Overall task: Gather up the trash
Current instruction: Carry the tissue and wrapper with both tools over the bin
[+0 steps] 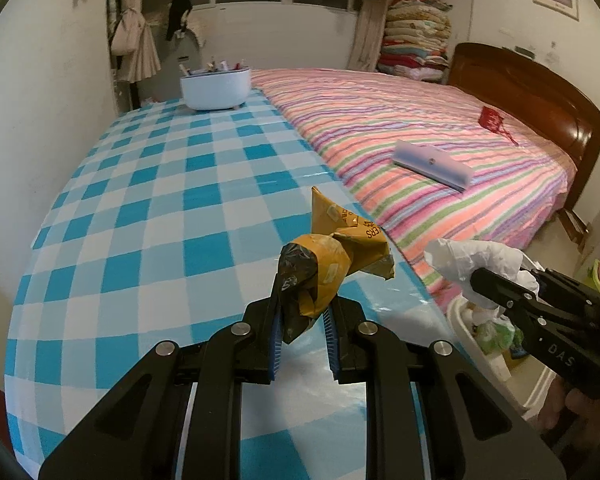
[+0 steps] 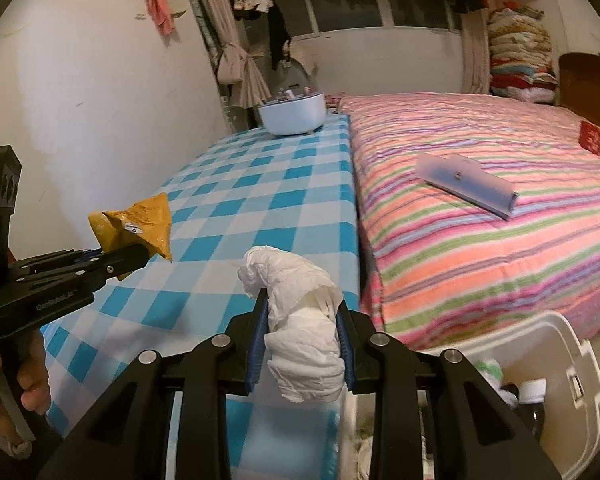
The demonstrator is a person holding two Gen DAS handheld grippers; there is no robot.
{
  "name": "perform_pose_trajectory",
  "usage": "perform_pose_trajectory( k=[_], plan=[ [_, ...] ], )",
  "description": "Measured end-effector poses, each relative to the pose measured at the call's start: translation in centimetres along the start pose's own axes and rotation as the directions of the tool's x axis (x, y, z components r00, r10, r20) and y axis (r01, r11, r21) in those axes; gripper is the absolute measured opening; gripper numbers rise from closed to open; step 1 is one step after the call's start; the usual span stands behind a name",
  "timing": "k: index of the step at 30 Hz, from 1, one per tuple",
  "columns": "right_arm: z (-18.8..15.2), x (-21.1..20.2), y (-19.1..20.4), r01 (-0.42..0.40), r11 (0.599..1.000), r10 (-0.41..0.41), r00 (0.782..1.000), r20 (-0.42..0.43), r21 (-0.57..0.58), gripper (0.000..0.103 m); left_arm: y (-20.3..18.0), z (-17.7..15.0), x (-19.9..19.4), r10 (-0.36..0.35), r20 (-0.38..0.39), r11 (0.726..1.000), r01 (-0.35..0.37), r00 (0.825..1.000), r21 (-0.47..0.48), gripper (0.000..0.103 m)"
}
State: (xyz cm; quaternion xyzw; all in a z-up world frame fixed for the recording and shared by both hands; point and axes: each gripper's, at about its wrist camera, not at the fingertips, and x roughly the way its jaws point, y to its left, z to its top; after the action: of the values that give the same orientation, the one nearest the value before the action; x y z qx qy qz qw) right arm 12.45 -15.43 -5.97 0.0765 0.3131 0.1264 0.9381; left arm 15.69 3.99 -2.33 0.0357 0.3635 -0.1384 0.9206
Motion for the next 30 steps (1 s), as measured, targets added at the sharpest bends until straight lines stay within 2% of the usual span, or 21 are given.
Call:
perform_pose_trajectory(
  k=[17, 30],
  plan=[
    [-2.8, -4.0, -4.1, 0.079, 0.992, -0.083, 0.996, 0.040, 0.097, 0.029, -6.1, -1.0, 0.0, -0.090, -0.022, 0.992, 0.092, 0.996, 0.091, 0.017],
    [-3.9, -6.9, -6.8, 0.177, 0.975, -0.190, 0.978, 0.087, 0.136, 0.029, -10.3, -1.8, 0.2, -0.143, -0.049, 0.978, 0.149, 0.988, 0.143, 0.018]
  ],
)
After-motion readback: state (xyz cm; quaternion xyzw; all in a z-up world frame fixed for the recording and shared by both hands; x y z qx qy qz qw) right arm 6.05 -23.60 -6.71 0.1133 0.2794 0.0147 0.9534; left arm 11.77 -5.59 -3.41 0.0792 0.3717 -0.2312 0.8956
